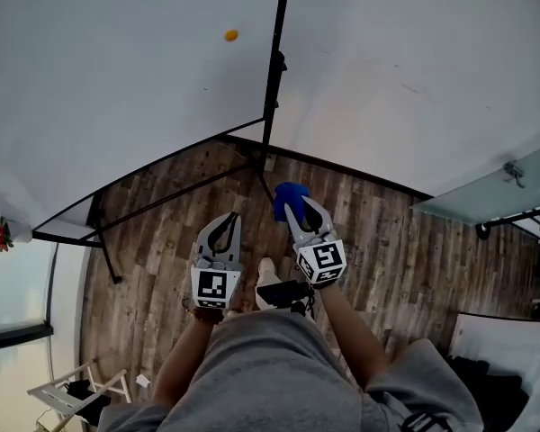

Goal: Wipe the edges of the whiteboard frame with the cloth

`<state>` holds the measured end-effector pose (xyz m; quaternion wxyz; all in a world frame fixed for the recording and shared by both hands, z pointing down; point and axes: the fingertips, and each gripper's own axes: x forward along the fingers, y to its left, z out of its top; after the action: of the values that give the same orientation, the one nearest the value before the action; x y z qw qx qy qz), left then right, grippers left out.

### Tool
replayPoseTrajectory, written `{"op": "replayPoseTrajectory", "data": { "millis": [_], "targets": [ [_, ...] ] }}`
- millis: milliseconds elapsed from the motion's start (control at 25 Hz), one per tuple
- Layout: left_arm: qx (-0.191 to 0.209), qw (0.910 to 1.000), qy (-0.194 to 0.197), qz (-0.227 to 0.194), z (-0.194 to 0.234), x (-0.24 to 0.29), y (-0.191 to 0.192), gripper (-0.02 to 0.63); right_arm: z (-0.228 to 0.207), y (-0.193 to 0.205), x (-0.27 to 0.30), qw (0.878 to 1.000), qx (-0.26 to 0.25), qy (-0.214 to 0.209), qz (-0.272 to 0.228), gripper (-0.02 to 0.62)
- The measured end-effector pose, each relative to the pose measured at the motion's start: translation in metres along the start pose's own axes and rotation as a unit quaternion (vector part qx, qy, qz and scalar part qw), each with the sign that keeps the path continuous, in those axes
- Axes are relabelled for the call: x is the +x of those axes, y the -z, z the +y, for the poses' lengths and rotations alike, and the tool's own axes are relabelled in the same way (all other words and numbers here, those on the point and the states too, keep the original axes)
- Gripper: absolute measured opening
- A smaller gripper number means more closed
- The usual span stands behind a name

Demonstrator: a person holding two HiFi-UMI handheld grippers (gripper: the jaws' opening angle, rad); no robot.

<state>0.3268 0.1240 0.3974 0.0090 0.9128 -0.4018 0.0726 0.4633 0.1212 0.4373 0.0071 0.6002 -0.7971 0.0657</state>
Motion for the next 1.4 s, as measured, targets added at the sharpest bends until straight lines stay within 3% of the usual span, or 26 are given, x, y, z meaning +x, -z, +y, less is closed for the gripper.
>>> {"op": "replayPoseTrajectory", "data": {
  "millis": [280,560,800,1040,1400],
  "targets": [
    [-0.005,0.9986,-0.049,0.018,0.025,0.055,0.006,0.021,-0.046,0.027,0.073,0.998,-0.005,-0.047,0.032,0.123],
    [-0.034,0.9956,-0.074,0.047,0.085,0.084,0.032,0.021,-0.047,0.056,0.146,0.995,-0.014,-0.074,0.069,0.123],
    [-0.043,0.9965,-0.045,0.056,0.135,0.119,0.051,0.021,-0.057,0.096,0.202,0.99,-0.036,-0.05,0.126,0.123],
    [-0.017,0.9983,0.0,0.056,0.164,0.154,0.05,0.021,-0.088,0.123,0.249,0.987,-0.041,-0.011,0.157,0.123],
    [0.005,0.996,0.0,0.089,0.181,0.183,0.05,0.021,-0.133,0.179,0.299,0.981,-0.014,0.03,0.19,0.123]
  ]
}}
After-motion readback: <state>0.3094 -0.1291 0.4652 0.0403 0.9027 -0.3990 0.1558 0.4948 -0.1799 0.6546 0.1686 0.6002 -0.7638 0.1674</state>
